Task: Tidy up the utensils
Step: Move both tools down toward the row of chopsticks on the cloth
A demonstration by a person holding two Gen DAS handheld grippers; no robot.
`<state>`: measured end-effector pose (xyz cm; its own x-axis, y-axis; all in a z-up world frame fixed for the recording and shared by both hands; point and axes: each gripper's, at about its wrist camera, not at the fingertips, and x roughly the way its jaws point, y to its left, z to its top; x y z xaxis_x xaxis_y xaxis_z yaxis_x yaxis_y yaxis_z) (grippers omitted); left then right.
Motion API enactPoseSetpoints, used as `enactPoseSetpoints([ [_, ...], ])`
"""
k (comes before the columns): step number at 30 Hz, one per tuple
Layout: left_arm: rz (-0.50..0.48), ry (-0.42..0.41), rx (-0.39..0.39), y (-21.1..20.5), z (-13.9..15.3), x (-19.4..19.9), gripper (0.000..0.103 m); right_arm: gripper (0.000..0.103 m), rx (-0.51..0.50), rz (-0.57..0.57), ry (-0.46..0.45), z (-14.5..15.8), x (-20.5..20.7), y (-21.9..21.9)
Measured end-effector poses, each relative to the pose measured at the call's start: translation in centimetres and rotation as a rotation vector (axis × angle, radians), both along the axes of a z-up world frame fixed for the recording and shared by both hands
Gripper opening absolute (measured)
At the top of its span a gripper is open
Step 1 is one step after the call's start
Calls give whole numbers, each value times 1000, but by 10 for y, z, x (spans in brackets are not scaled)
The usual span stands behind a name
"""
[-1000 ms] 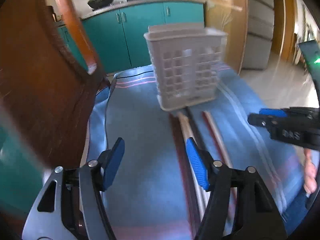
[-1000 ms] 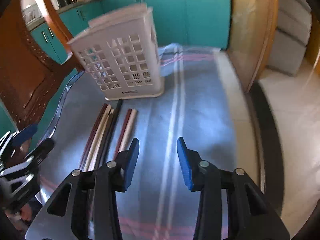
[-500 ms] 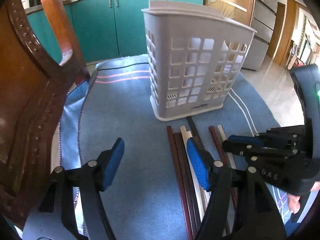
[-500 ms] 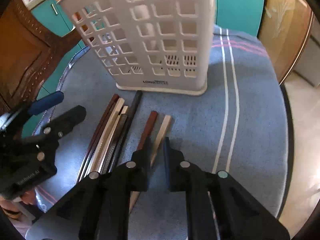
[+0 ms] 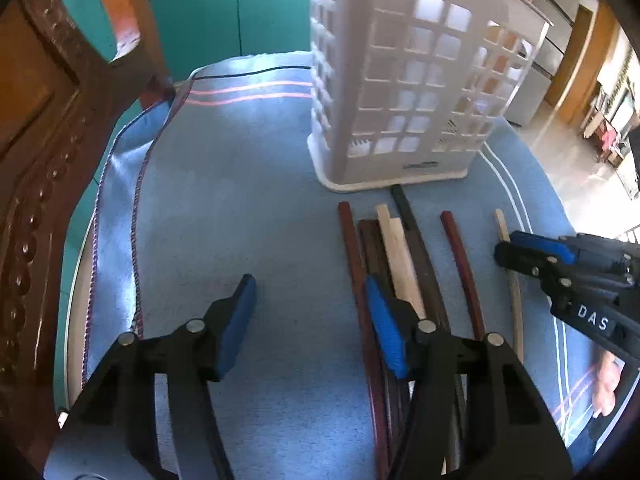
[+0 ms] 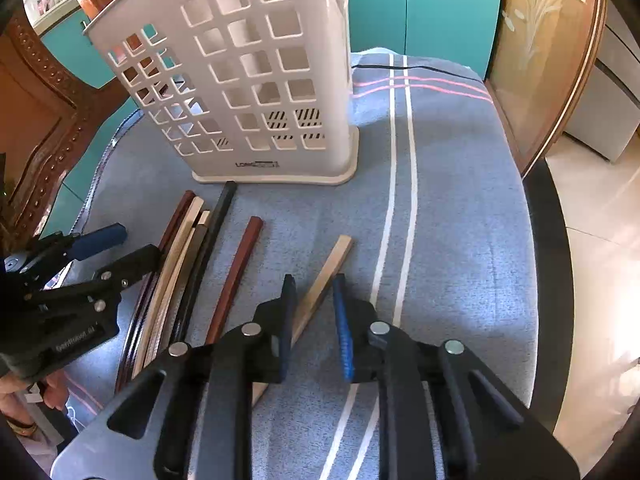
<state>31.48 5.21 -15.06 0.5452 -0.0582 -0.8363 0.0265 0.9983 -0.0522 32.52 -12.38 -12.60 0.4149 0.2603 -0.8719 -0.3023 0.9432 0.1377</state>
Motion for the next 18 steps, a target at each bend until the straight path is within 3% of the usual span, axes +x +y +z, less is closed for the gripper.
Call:
enactPoseSetpoints([
  [4,26,-3,18,3,-1,-1,57,30,14,-10,0,-1,2,-2],
  [10,8,10,50,-12,-4,2,57,31,13,-27,-1,-3,4,-3],
  [18,59,22,62,-16,-3,5,57,40,-83,-14,-53,-9,0,20],
])
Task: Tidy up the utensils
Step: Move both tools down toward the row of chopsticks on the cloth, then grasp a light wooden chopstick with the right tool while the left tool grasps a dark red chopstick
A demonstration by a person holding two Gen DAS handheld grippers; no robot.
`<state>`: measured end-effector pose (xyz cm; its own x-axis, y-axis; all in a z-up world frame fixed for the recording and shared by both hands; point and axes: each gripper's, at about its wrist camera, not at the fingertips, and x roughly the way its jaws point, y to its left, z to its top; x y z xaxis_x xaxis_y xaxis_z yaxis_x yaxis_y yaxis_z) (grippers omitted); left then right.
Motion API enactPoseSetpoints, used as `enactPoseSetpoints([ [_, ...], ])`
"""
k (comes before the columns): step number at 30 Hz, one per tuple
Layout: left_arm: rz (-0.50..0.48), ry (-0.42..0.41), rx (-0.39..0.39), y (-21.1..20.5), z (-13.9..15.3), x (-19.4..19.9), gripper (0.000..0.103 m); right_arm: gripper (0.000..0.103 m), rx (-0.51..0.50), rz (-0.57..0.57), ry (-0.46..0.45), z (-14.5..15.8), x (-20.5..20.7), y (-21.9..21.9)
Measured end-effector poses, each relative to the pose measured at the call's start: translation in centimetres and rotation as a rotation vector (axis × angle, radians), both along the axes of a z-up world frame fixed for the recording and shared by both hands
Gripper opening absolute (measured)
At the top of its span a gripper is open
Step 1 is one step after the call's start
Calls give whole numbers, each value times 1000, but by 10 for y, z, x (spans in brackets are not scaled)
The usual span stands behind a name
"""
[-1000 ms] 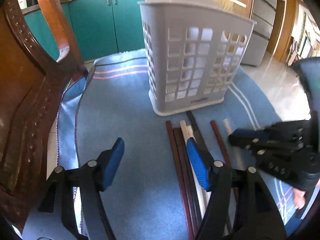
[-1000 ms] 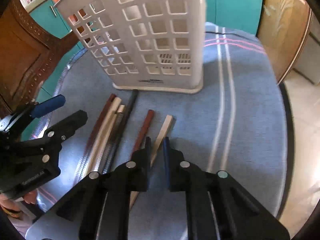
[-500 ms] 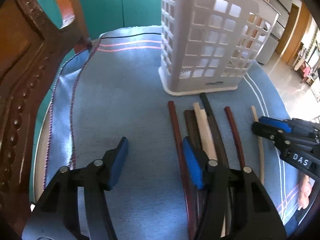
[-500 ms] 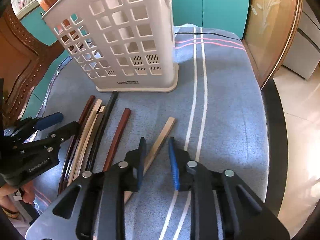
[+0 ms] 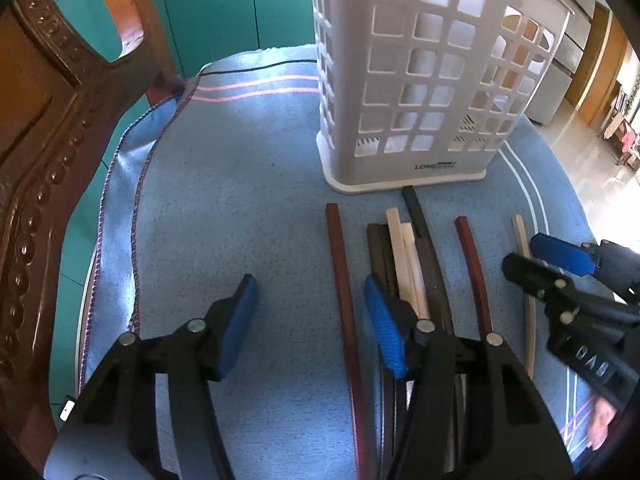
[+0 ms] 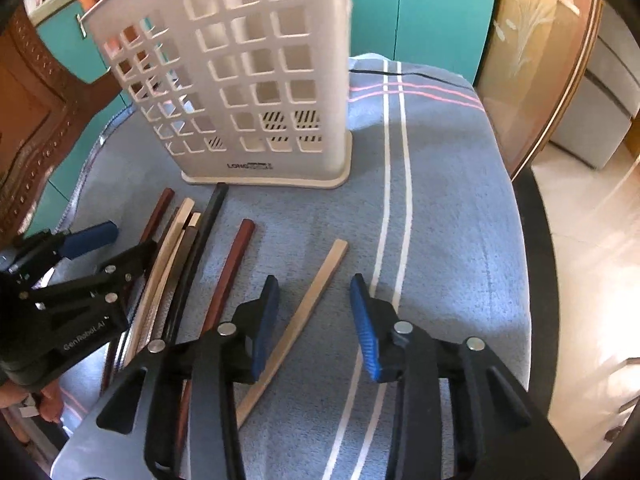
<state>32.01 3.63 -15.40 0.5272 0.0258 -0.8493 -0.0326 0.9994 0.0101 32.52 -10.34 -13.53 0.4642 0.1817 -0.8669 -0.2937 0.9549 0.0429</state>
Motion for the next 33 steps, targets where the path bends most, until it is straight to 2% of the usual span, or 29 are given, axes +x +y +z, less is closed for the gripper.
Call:
enactPoseSetpoints([
  [6,2,5,-18,5,-1,-2,61,43,-78,44,-48,-3,-5,15],
  [8,-3,5,-21,6,-2,-3,61,36,-97,78,-57,-2,-6,21],
  [10,-9,5,-24,8,-2,-5,61,22,-95,137,-53,-2,-9,26],
  [14,-13,7,-29,10,-2,-7,60,16,-129,257,-64,-1,-14,36],
  [17,-11,8,-33,13,-2,-7,60,12,-139,290,-63,0,-17,36],
  [23,-10,12,-27,13,-2,-9,60,13,-185,220,-89,-1,-10,24],
  [27,-10,13,-28,13,-2,-9,60,27,-259,209,-137,-3,-17,33],
  [33,-2,11,-29,14,-2,-11,56,33,-256,174,-145,0,-26,31],
])
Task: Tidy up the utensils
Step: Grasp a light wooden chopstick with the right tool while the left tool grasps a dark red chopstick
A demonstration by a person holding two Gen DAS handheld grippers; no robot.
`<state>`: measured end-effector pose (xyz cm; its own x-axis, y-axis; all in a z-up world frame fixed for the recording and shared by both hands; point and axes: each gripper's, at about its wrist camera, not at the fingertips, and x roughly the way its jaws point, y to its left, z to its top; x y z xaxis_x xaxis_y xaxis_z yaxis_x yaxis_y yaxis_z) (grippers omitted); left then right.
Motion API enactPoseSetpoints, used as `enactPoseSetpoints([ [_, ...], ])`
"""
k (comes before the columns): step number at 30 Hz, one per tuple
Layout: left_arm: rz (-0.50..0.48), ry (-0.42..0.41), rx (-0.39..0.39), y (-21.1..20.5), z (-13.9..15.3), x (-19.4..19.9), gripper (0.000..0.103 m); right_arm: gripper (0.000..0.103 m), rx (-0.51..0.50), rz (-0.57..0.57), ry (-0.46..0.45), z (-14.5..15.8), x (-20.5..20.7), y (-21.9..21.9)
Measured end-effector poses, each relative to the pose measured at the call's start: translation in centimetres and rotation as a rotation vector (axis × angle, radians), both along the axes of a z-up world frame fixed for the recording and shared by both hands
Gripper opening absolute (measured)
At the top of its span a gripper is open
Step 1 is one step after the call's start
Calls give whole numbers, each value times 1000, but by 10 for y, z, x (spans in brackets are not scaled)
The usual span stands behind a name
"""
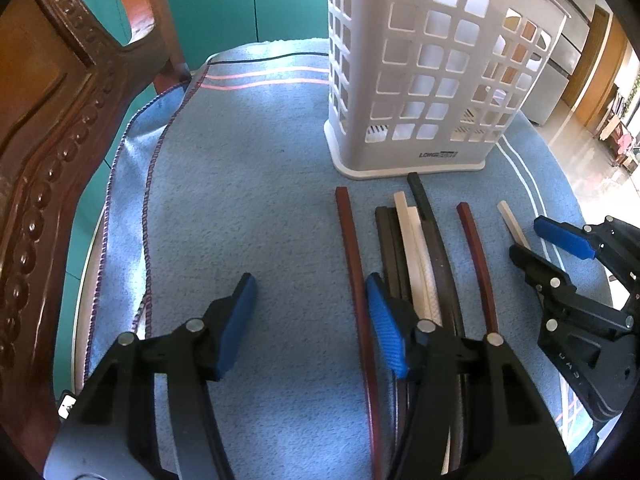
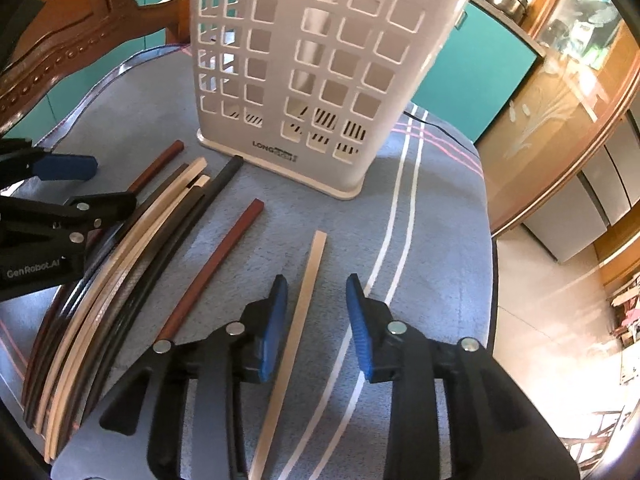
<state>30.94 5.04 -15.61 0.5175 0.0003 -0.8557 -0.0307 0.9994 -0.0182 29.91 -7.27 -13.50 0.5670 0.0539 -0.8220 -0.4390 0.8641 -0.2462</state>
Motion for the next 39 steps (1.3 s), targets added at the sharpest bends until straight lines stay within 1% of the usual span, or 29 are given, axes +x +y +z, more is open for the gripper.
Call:
enactPoseSetpoints([
  [3,3,-4,-3,1,1,0,49,33,27,-15,14,0,3,-4],
  [5,3,-10,-6,2,1,-1,42,33,40,-17,21,-1,10,-12],
  [6,3,-11,-6,3,1,0,41,32,53,-15,30,-1,14,-14],
  [8,7,-14,-7,5,1,0,36,27,81,-13,47,-1,17,-22],
  [9,9,-15,-8,5,2,-1,35,23,96,-12,56,-1,19,-23],
  [10,10,-16,-10,6,2,-1,30,17,107,-11,63,-1,21,-24],
  [11,11,-18,-14,6,3,0,23,14,120,-5,73,-1,21,-24],
  [13,13,-19,-34,8,3,-1,16,12,115,5,71,-1,20,-21],
  [15,13,-17,-54,11,3,-1,13,11,110,14,67,-1,21,-21],
  [16,12,-16,-62,11,3,-2,10,9,118,16,72,-1,21,-21],
  [21,-30,0,-90,8,3,-9,9,7,140,30,90,0,18,-21],
  [24,-44,-5,-50,1,2,-13,10,7,135,27,90,0,19,-22],
  [26,-38,-9,-23,-2,1,-12,10,10,119,24,78,0,18,-21],
  [28,-35,-11,-9,-4,2,-11,11,19,90,18,56,-1,17,-18],
  [30,-30,-14,8,-7,1,-10,14,23,74,16,44,-2,17,-16],
  [31,-23,-15,25,-8,1,-10,20,24,72,14,42,-3,17,-16],
  [32,-15,-17,43,-9,1,-10,28,24,73,11,43,-3,18,-16],
  [33,-9,-18,54,-10,1,-8,30,24,75,10,44,-4,17,-17],
  [35,-8,-17,44,-10,0,-7,31,24,81,13,49,-4,17,-17],
  [36,-9,-17,43,-11,1,-5,31,19,88,14,53,-5,16,-17],
  [37,-10,-17,40,-10,1,-4,28,12,103,18,62,-5,17,-18],
  [38,-17,-18,32,-11,1,-4,24,9,130,25,81,-5,18,-19],
  [39,-21,-19,32,-5,0,0,22,8,135,26,83,-5,16,-19],
])
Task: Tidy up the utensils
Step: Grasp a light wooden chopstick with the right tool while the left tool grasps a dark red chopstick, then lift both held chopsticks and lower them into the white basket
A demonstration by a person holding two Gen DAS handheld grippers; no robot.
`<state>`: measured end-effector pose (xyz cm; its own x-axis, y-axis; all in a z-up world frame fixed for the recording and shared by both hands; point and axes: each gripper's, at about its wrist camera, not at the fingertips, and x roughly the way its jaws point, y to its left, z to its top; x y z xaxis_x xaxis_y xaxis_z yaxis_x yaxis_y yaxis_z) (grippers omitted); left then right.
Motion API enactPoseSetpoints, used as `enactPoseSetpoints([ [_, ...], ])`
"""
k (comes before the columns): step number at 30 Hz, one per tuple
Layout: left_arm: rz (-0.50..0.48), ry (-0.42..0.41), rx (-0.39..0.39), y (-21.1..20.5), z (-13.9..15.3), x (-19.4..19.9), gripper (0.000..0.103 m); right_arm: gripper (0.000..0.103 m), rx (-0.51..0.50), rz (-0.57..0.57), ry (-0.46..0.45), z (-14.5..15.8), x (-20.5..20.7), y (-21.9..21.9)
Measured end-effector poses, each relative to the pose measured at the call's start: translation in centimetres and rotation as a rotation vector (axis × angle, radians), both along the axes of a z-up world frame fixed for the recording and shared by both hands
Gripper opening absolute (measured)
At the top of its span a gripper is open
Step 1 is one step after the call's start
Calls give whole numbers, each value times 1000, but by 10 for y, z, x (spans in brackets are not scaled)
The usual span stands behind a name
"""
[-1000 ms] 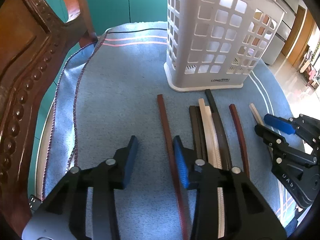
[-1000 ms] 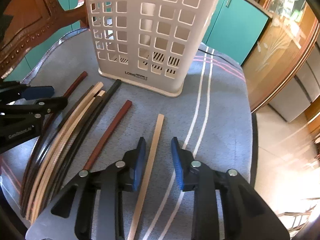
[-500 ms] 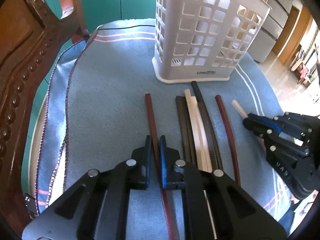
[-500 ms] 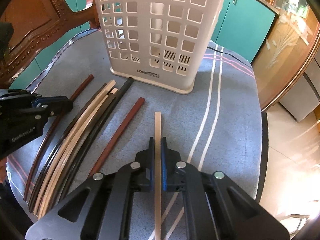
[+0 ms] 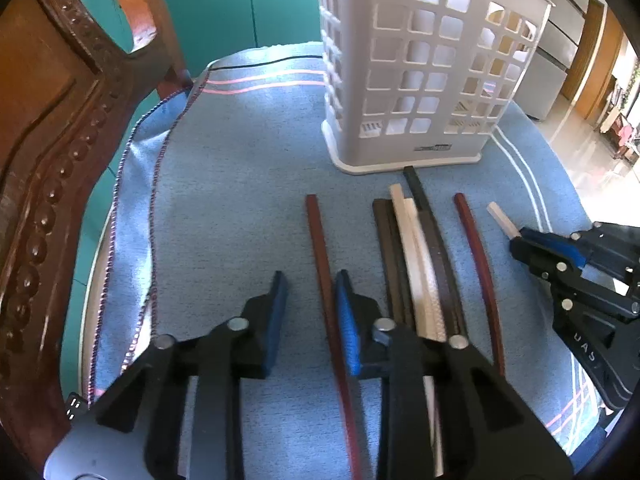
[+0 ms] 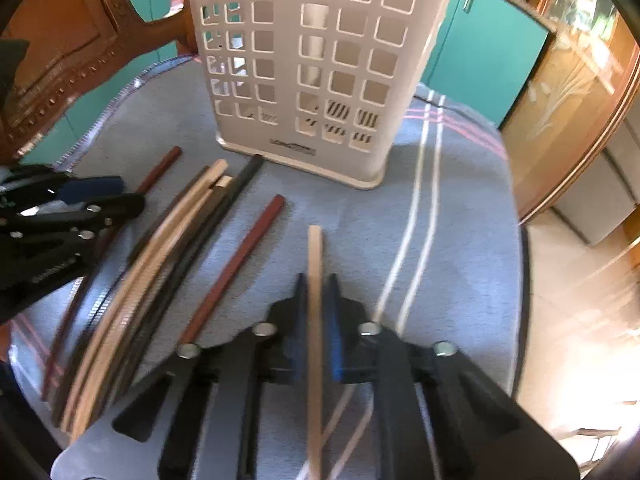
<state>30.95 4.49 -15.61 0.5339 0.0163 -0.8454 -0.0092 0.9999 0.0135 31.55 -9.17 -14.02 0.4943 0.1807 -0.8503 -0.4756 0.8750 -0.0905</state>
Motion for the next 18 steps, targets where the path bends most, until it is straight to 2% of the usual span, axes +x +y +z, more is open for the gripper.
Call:
enactPoseSetpoints([
  [5,-18,-2,5,-10,0,2,10,8,-8,6,-12,-1,-1,2],
  [10,-13,-22,-32,-9,7,-5,7,6,-2,-1,-24,0,-5,1],
  [14,-15,-128,-69,-6,29,-19,7,6,82,-31,-54,18,-9,-10],
  [18,24,-195,-89,-3,55,-32,7,7,199,-81,-123,58,-27,-28],
])
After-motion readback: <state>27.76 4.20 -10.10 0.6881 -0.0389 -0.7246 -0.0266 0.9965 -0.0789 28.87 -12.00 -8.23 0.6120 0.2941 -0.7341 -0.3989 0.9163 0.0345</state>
